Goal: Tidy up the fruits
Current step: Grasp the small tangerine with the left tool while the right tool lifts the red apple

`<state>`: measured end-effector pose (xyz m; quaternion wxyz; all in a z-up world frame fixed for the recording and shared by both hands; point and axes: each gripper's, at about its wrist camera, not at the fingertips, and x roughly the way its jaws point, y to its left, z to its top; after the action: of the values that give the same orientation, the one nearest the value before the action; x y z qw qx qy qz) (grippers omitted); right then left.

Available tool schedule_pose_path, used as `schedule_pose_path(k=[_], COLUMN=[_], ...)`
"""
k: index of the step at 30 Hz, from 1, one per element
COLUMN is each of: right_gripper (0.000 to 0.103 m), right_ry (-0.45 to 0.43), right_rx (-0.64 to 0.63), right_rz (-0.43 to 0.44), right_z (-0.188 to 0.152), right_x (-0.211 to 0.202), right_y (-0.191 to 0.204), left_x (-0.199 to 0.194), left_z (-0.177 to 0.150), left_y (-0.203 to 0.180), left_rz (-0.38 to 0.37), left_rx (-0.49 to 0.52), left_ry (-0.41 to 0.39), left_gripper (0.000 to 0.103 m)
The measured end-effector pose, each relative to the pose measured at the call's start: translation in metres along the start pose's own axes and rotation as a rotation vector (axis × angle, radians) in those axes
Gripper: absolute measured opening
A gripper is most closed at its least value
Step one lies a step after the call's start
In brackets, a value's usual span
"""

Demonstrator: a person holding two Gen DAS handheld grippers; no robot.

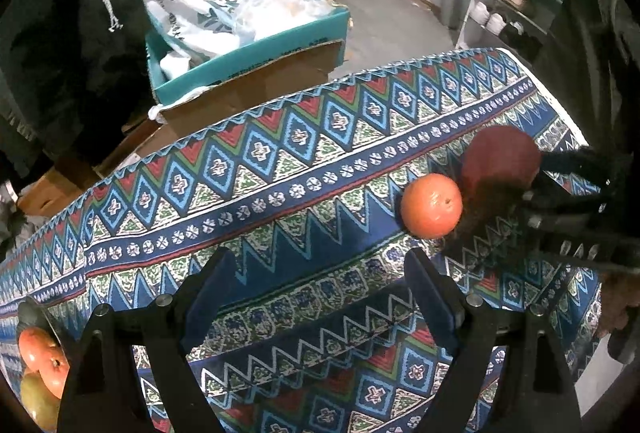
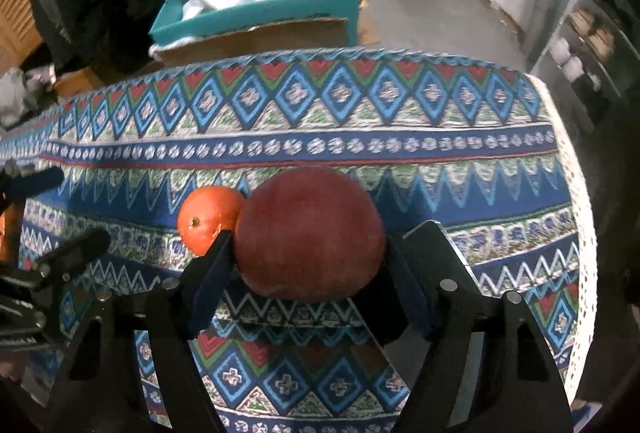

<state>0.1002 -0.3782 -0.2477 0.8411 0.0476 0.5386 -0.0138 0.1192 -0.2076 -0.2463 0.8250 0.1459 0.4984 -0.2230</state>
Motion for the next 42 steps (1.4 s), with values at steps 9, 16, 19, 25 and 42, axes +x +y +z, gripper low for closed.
schedule_pose_path(k=[9, 16, 19, 25, 42], right_gripper=[0.075, 0.075, 0.075, 0.075, 0.075], right_ry=[-0.085, -0.109, -0.107, -0.088, -0.050], right_rx=[0.076, 0.107, 0.099, 0.083, 0.044], right_rz=[-0.050, -0.088, -0.120, -0.136, -0.144], right_z=[0.004, -0.003, -0.006, -0.011, -0.015], right_x=[-0.033, -0.043, -0.043, -0.038, -0.034], right_y=[-0.026, -0.035, -0.036, -0.039, -0.039], left_x=[0.006, 0.019, 0.024, 0.033, 0.058], left_z=[0.005, 0.014, 0.016, 0.021, 0.026], left_y=[-0.021, -0.037, -0.041, -0.054, -0.052], left_rz=[-0.011, -0.032, -0.047, -0.087, -0.160], left_rx=[0.038, 0.036, 0.025, 0.016, -0.055], left_ry=[0.013, 0.032, 0.038, 0.053, 0.086], left_gripper=[0.087, 0.087, 0.087, 0.087, 0.060])
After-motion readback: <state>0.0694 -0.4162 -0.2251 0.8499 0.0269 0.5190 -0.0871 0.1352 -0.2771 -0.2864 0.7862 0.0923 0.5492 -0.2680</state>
